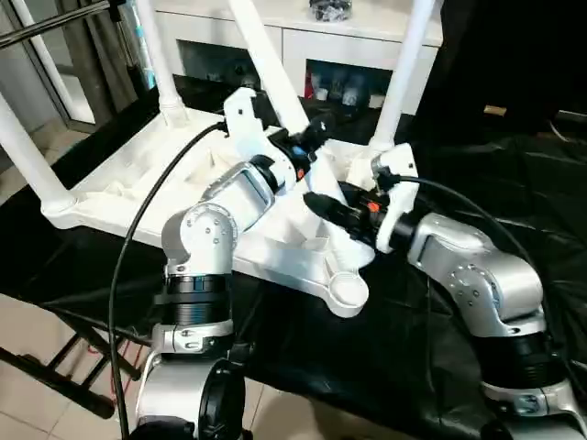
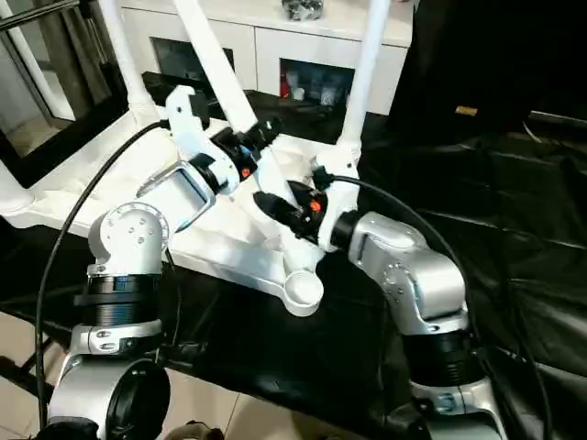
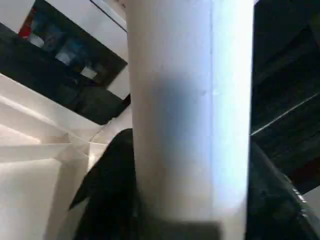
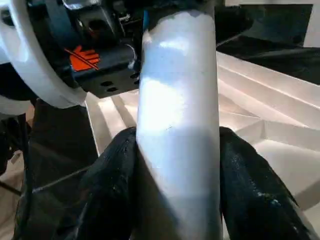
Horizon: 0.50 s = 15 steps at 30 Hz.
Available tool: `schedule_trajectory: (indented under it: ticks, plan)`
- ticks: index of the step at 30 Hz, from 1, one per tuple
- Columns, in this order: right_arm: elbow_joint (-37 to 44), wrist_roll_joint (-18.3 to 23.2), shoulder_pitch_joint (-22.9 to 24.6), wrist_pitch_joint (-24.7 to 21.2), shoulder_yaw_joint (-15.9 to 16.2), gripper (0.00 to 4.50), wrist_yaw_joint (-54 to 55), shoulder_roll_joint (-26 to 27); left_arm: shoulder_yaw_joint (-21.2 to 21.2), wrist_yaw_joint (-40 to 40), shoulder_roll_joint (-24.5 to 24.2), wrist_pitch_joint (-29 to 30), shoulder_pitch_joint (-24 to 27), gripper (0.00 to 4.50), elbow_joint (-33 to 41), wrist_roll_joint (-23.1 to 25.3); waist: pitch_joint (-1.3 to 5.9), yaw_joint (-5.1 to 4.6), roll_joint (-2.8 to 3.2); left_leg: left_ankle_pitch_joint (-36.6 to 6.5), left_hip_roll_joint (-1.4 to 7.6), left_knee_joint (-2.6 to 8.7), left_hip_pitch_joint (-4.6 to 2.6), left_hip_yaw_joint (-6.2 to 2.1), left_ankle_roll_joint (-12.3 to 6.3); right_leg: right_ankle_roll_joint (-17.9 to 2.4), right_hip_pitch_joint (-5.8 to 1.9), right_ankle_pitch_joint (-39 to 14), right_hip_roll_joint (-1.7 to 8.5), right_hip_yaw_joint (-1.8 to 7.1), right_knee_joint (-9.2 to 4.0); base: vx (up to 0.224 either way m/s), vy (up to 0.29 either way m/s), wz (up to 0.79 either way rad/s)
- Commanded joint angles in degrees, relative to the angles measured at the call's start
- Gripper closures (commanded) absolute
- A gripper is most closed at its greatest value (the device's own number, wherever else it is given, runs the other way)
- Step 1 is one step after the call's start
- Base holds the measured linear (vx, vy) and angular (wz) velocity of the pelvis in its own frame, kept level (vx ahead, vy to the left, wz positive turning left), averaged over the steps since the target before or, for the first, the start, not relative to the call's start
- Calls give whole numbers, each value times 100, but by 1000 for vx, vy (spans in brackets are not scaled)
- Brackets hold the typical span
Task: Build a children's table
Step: Pick table leg
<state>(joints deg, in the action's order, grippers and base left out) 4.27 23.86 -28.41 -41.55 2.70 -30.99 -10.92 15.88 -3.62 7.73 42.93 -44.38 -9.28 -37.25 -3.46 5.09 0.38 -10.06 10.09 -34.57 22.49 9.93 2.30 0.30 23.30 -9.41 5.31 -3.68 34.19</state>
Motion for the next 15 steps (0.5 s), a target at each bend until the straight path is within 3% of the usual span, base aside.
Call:
schedule_trajectory:
  ticks: [1,4,5,6,8,10,15]
  plan:
    - [183,18,-149,234,-95,267,75,-5,109,162,556,-28,2,235,51,-61,457,-3,-75,-674,220,375,-109,-52,-152,-1136,-324,-919,255,204,-330,0,0,0]
    - [101,38,-176,131,-166,267,180,31,-3,-33,444,38,44,256,166,-160,457,-2,-71,-679,220,377,-107,-52,-121,-1080,-324,-920,255,207,-334,0,0,0]
    - [86,63,-183,93,-197,232,183,32,-34,-96,412,54,50,263,183,-172,462,-7,-73,-641,219,373,-105,-52,-125,-1080,-326,-861,252,208,-325,0,0,0]
    - [59,110,-195,22,-256,232,189,36,-91,-214,353,82,60,263,215,-194,458,-7,-72,-621,216,373,-104,-49,-137,-1083,-328,-828,253,209,-330,0,0,0]
    - [-34,407,-245,-292,-519,195,104,-7,-410,-751,49,137,113,265,327,-167,461,-2,-74,-572,204,373,-110,-47,-200,-1086,-334,-814,249,210,-332,0,0,0]
    - [-55,867,-257,-659,-720,186,-347,-247,-673,-1297,-290,212,166,267,399,-222,470,10,-57,-523,217,367,-117,-49,-231,-1117,-328,-740,252,209,-315,0,0,0]
    - [-119,1477,-186,-935,-805,144,-1468,-822,-905,-2432,-823,330,155,267,411,-540,461,42,-63,-572,218,363,-113,-34,-234,-1202,-343,-715,254,212,-294,0,0,0]
